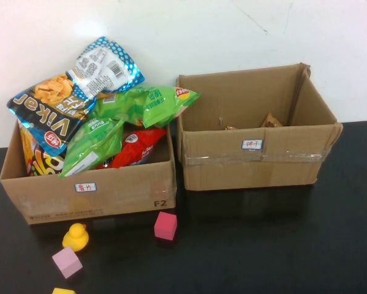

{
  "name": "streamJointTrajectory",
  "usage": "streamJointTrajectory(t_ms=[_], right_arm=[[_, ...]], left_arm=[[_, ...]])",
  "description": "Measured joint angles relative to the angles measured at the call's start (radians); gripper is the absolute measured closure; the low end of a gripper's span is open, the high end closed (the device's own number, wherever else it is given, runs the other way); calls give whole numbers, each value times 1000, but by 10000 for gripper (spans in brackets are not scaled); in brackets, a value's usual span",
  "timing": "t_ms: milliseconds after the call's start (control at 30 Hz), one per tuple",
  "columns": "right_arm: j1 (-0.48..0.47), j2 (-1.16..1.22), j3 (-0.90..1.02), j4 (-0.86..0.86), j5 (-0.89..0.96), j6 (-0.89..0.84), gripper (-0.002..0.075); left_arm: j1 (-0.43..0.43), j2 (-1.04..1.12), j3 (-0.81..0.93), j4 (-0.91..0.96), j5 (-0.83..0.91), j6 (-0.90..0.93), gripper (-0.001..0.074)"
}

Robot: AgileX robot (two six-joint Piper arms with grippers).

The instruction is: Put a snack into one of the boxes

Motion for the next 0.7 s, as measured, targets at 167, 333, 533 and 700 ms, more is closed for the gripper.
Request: streamJointTrajectory(t_ms=[167, 333, 533, 700], right_arm=[[-81, -6, 11, 63, -179, -97, 727], [-187, -114, 121, 142, -277, -295, 727], [-310, -261, 374, 259, -293, -406, 727], [-323, -270, 509, 267, -289, -403, 727]], left_arm=[[0, 0, 0, 0, 1, 0, 736], [0, 0, 0, 0, 1, 0, 736], [0, 0, 0, 0, 1, 0, 736], [0, 0, 0, 0, 2, 0, 736]])
